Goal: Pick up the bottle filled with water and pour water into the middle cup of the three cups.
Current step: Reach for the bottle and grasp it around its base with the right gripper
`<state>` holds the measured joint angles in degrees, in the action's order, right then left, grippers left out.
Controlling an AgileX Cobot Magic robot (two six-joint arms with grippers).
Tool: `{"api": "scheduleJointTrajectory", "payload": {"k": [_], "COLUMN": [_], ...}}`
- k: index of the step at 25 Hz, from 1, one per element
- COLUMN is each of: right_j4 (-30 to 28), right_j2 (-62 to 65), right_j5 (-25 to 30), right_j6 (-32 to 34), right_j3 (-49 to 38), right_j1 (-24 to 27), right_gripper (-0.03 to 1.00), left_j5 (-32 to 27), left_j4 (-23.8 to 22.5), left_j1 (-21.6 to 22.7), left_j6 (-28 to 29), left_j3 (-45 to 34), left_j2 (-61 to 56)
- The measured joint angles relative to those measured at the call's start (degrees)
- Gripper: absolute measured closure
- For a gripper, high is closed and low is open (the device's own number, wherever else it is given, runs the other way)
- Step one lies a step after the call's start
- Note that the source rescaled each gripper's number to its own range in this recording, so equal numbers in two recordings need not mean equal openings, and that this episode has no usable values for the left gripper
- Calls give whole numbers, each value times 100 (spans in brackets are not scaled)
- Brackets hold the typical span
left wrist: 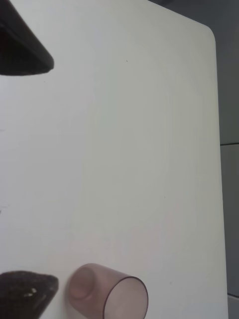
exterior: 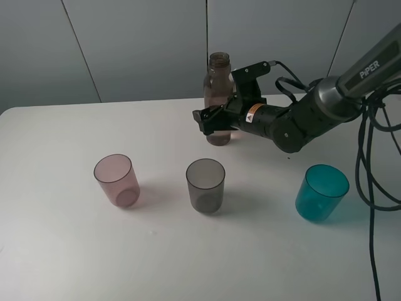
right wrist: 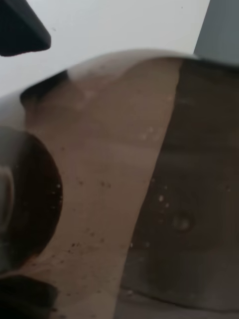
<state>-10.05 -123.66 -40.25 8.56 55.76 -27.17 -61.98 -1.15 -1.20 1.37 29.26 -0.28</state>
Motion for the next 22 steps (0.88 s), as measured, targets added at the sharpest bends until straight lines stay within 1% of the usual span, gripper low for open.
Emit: {"api": "scheduleJointTrajectory", "payload": {"k": [14, 22], "right_j4": [33, 98], "right_j2": [-246, -453], "right_j5": [-242, -442], "right_j6": [0, 142], "right_j3": [220, 297], "right_j1": [0, 0], "right_gripper": [-3, -3], "left_j5": [0, 0], "left_j4": [0, 0], "left_j1": [0, 0], "left_j6": [0, 0], "left_j3": [0, 0], "left_j2": [0, 0]}}
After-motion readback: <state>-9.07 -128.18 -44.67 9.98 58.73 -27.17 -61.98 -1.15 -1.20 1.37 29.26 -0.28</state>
